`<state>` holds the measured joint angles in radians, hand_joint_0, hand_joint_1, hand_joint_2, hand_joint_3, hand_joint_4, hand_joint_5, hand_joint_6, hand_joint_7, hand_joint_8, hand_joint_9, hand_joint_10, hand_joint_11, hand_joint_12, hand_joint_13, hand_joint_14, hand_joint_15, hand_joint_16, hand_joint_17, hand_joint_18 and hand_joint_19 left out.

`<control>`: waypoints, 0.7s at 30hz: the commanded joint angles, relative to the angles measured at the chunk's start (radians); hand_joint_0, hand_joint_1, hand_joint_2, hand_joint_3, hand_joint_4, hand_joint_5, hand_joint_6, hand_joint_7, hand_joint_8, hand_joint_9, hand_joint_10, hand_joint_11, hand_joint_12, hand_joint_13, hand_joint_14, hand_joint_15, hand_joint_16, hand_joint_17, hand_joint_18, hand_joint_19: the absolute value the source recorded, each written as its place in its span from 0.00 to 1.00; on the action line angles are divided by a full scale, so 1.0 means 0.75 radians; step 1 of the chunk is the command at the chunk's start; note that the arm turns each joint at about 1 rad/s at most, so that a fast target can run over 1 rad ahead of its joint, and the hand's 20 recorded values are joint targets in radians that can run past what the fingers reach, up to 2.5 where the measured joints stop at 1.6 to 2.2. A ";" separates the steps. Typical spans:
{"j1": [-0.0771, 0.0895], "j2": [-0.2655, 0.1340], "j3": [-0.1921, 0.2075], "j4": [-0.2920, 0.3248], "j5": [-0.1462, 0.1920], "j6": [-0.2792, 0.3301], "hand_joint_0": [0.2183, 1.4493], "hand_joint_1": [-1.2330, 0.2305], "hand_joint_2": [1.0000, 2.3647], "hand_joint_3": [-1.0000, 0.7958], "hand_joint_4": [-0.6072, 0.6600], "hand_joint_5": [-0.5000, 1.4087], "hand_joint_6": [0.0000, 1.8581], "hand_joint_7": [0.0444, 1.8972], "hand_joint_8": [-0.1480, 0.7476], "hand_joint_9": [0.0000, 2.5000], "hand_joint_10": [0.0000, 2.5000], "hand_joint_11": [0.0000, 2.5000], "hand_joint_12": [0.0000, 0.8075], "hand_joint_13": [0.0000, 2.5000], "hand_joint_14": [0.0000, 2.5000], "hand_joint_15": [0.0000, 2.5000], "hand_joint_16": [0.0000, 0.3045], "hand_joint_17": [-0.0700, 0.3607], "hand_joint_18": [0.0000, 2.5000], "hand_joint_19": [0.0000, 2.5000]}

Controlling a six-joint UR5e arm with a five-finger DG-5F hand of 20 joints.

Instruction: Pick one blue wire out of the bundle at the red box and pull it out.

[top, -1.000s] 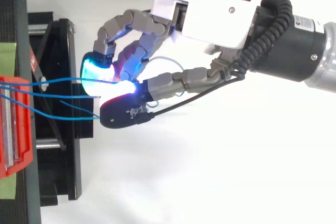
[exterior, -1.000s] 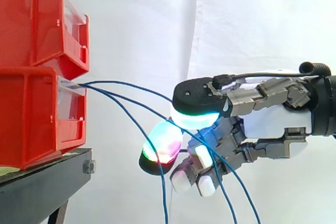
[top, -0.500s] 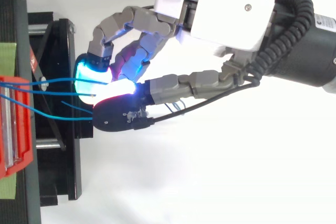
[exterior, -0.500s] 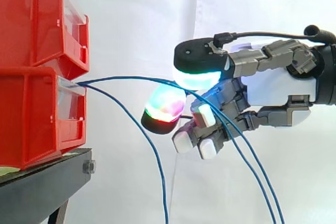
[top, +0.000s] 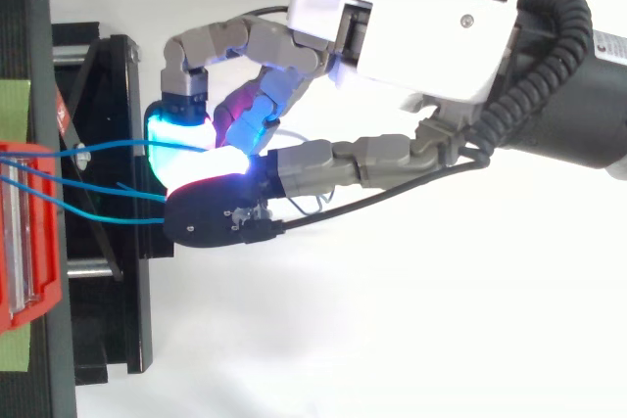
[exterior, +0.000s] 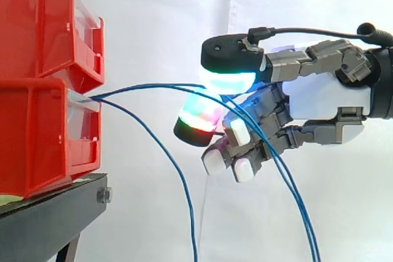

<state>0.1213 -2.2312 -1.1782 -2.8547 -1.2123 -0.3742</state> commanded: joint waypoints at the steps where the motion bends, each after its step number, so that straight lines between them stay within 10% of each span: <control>1: 0.002 0.001 0.000 0.000 -0.001 0.000 0.33 0.40 0.01 0.44 0.65 0.22 0.32 0.58 0.46 0.47 0.01 0.29 0.45 0.34 0.01 0.20 0.18 0.45 0.29 0.29; 5: 0.002 0.001 0.000 0.000 -0.001 0.000 0.34 0.31 0.01 0.45 0.66 0.19 0.42 0.38 0.46 0.45 0.01 0.33 0.45 0.34 0.01 0.19 0.18 0.45 0.29 0.29; 21: 0.004 -0.001 0.000 0.002 -0.001 0.002 0.41 0.17 0.00 0.28 0.70 0.16 0.47 0.31 0.45 0.36 0.01 0.33 0.43 0.30 0.01 0.19 0.18 0.45 0.28 0.26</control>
<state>0.1242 -2.2311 -1.1782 -2.8533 -1.2137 -0.3730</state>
